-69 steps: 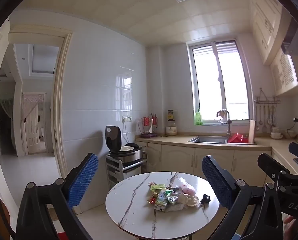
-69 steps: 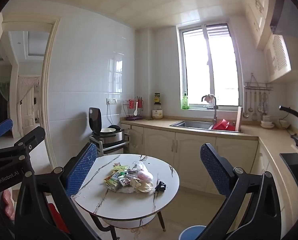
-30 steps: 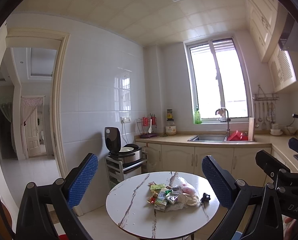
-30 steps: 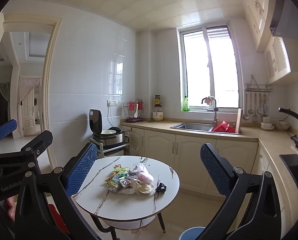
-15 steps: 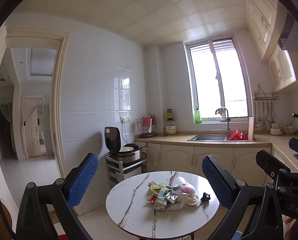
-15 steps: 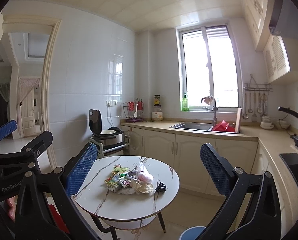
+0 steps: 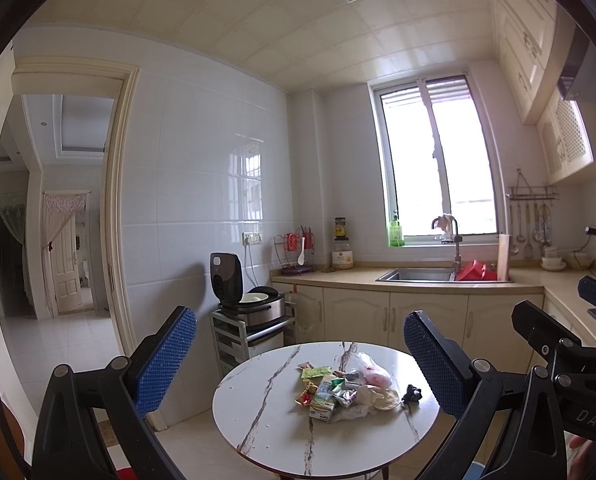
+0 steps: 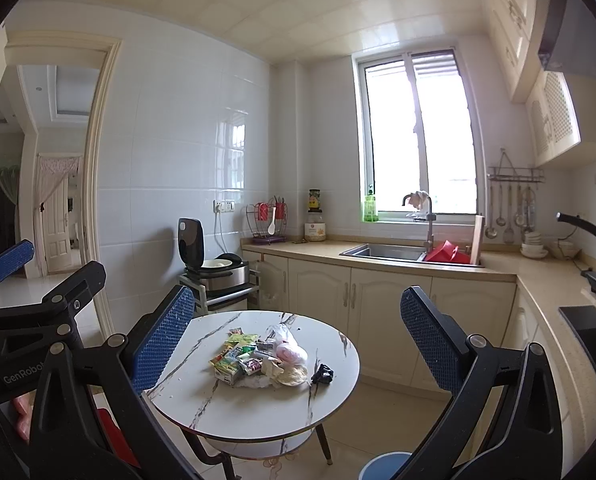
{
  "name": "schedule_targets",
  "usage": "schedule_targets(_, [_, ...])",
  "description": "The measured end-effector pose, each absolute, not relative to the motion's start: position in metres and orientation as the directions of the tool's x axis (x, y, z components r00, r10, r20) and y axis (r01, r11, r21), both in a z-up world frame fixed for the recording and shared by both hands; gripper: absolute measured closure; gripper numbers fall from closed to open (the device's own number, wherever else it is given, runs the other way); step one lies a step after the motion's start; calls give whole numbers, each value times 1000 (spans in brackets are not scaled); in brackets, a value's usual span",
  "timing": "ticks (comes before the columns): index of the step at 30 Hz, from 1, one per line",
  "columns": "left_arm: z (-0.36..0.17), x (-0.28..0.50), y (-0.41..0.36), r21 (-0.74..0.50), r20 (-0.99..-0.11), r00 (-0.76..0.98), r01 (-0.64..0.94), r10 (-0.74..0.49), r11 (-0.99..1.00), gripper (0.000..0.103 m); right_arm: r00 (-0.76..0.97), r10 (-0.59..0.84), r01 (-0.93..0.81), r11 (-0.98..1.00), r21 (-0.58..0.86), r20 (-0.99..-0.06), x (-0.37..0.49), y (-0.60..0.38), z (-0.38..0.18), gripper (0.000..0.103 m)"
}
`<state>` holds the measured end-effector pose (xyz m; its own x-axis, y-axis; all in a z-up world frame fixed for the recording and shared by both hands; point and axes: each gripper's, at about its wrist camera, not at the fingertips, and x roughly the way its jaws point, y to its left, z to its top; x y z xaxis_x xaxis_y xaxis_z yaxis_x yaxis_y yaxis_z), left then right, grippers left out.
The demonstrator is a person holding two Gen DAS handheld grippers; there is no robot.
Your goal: Collect trash
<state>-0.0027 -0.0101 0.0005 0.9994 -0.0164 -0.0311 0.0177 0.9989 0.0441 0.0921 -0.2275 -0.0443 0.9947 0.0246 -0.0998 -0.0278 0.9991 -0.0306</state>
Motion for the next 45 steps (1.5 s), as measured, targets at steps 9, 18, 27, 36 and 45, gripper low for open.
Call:
schedule_targets(9, [1, -3, -10, 44, -31, 999, 17, -15, 999, 1, 995, 24, -27, 999, -31, -100, 92, -228, -45, 0])
schedule_targets(18, [1, -3, -10, 44, -31, 999, 17, -16, 999, 1, 995, 23, -26, 999, -31, -98, 91, -228, -45, 0])
schedule_targets(27, [0, 0, -9, 45, -31, 999, 18, -16, 999, 1, 994, 22, -26, 999, -35, -103, 92, -227, -45, 0])
schedule_targets(36, [-16, 44, 0, 45, -104, 995, 0, 5, 999, 1, 990, 20, -25, 999, -32, -139, 128, -233, -68, 0])
schedule_targets(45, [-77, 140, 19, 41, -361, 932, 8, 7, 999, 1, 926, 52, -40, 998, 39, -375, 211, -261, -143, 0])
